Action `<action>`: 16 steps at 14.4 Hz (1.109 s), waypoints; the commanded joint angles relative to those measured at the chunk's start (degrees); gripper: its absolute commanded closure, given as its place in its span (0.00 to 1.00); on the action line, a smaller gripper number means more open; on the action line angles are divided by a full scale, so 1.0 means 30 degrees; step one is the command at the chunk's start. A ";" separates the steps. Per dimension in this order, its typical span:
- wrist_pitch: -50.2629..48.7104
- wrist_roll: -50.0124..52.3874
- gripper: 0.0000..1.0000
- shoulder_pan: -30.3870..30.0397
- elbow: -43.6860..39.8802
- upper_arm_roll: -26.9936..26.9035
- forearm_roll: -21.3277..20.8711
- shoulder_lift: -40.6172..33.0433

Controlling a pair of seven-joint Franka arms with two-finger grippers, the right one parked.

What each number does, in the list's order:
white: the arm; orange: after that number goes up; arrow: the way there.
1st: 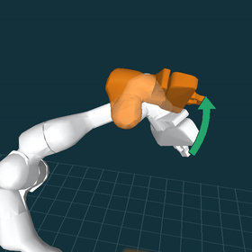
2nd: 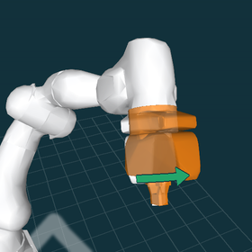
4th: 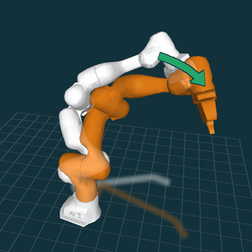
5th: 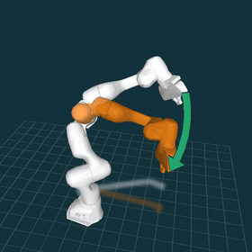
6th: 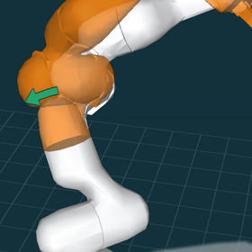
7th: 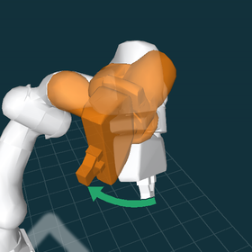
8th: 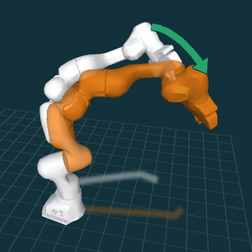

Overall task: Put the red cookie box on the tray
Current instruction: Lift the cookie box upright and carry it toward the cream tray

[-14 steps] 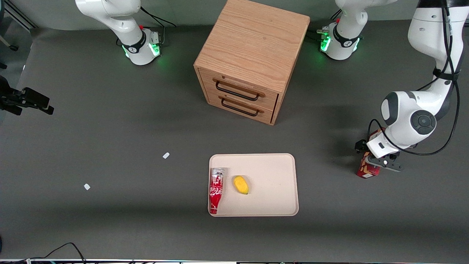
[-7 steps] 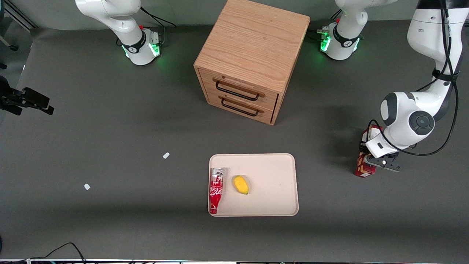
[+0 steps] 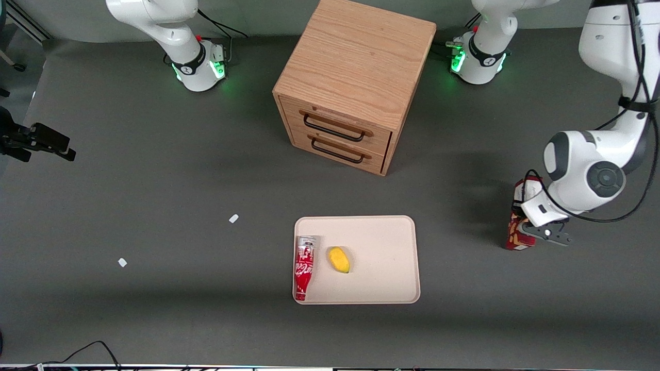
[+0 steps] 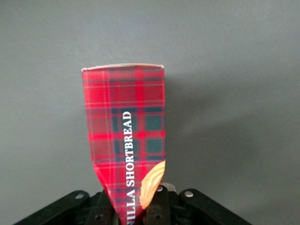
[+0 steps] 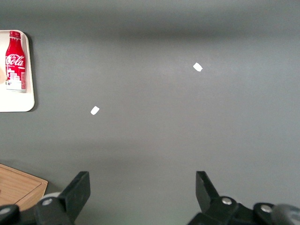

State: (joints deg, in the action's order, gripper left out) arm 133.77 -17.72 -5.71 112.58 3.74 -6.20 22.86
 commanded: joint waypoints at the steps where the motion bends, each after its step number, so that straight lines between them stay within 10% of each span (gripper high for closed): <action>1: -0.3973 -0.0040 1.00 0.0263 -0.2712 -0.0047 -0.0016 -0.1144; 9: -1.3179 0.7159 1.00 0.2018 -1.2554 0.2180 0.1972 -0.0330; 16: -1.0323 1.2205 1.00 0.5212 -1.7605 0.2151 0.2623 0.4445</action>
State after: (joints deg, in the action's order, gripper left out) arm 100.23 15.11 7.13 66.12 10.88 1.26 30.02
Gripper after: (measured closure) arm 0.811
